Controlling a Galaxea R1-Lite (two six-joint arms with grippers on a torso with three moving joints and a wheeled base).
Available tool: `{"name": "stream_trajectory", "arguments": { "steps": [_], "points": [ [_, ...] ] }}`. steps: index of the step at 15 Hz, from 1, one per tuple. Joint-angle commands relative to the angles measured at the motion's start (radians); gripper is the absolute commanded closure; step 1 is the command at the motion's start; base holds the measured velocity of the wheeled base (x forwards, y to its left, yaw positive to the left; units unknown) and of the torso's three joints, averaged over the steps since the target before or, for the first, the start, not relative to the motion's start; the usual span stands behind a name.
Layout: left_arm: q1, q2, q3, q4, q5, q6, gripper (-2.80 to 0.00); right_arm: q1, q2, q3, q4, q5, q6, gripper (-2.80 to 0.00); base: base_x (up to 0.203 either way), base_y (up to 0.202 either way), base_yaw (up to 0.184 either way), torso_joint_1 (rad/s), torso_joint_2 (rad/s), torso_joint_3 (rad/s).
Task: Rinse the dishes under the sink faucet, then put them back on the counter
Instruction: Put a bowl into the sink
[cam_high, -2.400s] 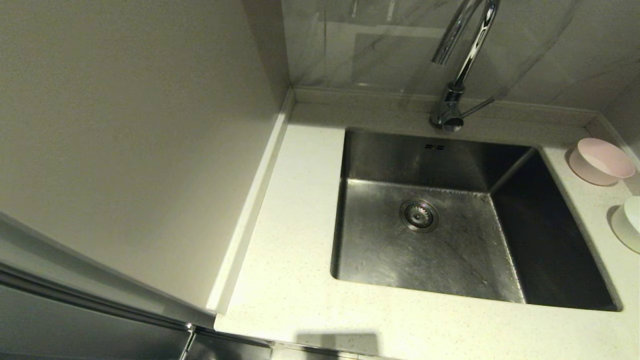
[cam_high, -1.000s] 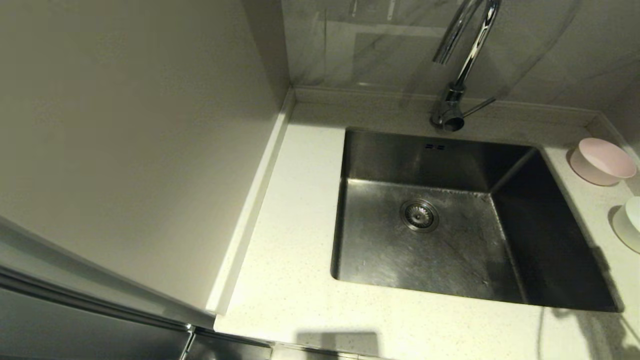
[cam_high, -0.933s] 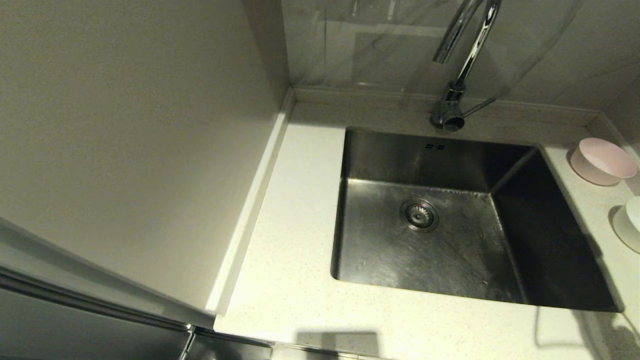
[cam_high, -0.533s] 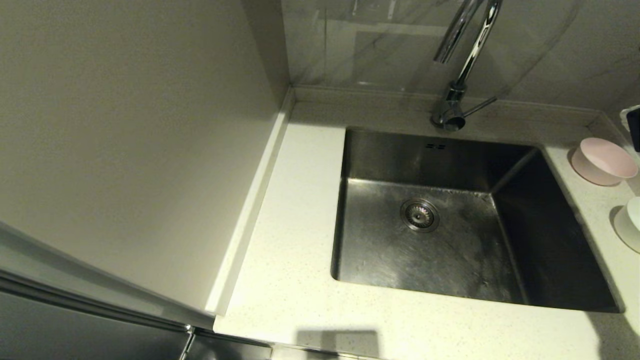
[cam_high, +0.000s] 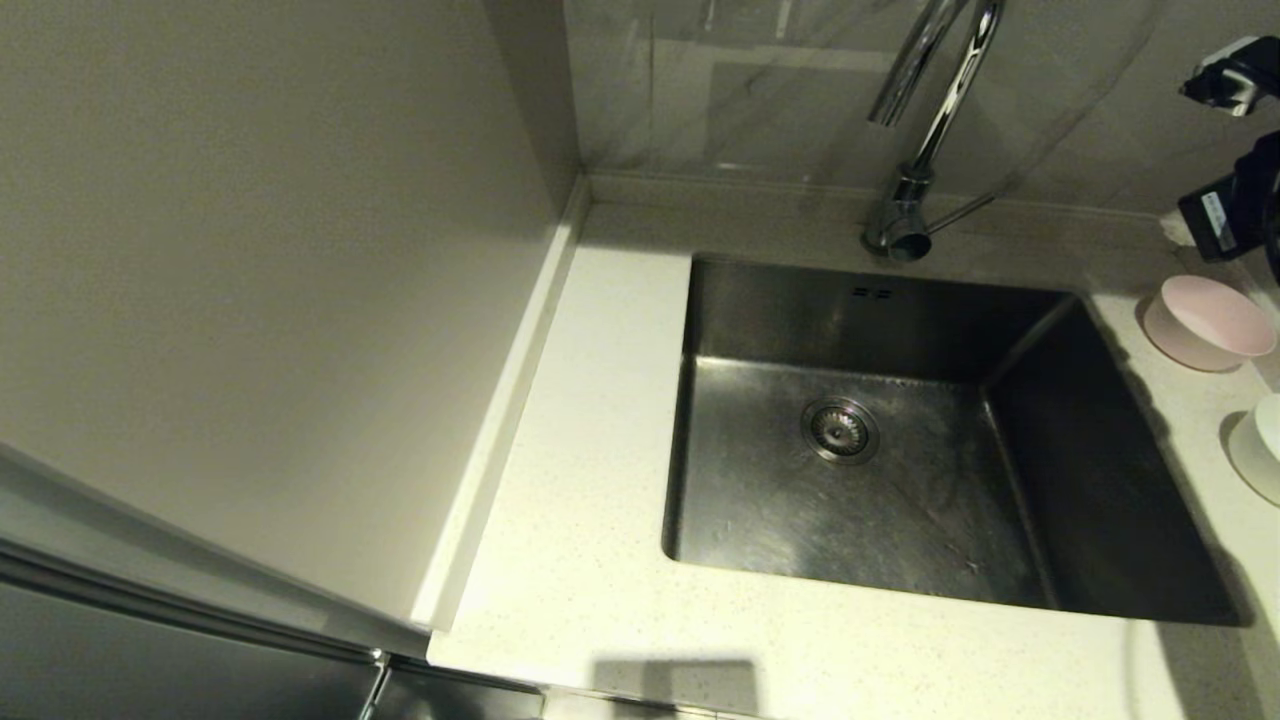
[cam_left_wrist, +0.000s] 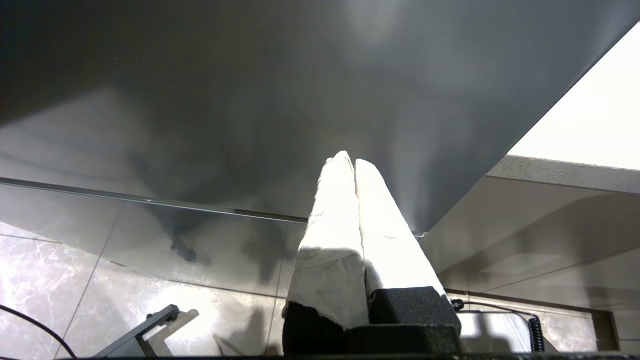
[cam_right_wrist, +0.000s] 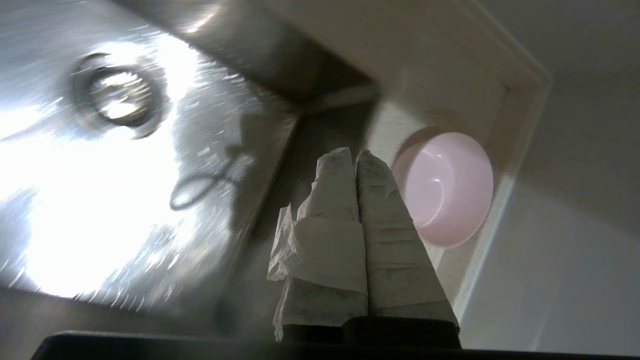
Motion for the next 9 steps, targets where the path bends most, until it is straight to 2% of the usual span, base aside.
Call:
{"name": "stream_trajectory", "arguments": {
  "steps": [1,2,3,4,6,8,9],
  "points": [
    [0.000,-0.002,0.000,-0.001,0.001,-0.001,0.00,-0.076,0.170,-0.050,-0.053,-0.114,0.024,0.00,0.000,0.000,0.000,0.000,0.00,0.000],
    [0.000,-0.002,0.000,-0.001,0.001,-0.001,0.00,-0.104,0.188,-0.044,-0.068,-0.171,0.039,0.00,0.000,0.000,0.000,0.000,0.00,0.000],
    [0.000,-0.002,-0.001,-0.001,0.001,-0.001,0.00,-0.114,0.200,-0.040,-0.074,-0.143,0.079,0.00,0.000,0.000,0.000,0.000,0.00,0.000],
    [0.000,-0.002,0.000,-0.001,0.001,-0.001,0.00,-0.121,0.215,-0.038,-0.078,-0.051,0.170,0.00,0.000,0.000,0.000,0.000,0.00,0.000],
    [0.000,-0.002,0.000,-0.001,0.001,-0.001,0.00,-0.129,0.246,-0.037,-0.089,0.015,0.312,0.00,0.000,0.000,0.000,0.000,0.00,0.000],
    [0.000,-0.002,0.000,-0.001,0.001,-0.001,0.00,-0.136,0.246,-0.036,-0.090,0.045,0.357,0.00,0.000,0.000,0.000,0.000,0.00,0.000],
    [0.000,-0.002,0.000,-0.001,0.001,-0.001,0.00,-0.136,0.249,-0.037,-0.096,0.044,0.362,-2.80,0.000,0.000,0.000,0.000,0.00,0.000]
  ]
}}
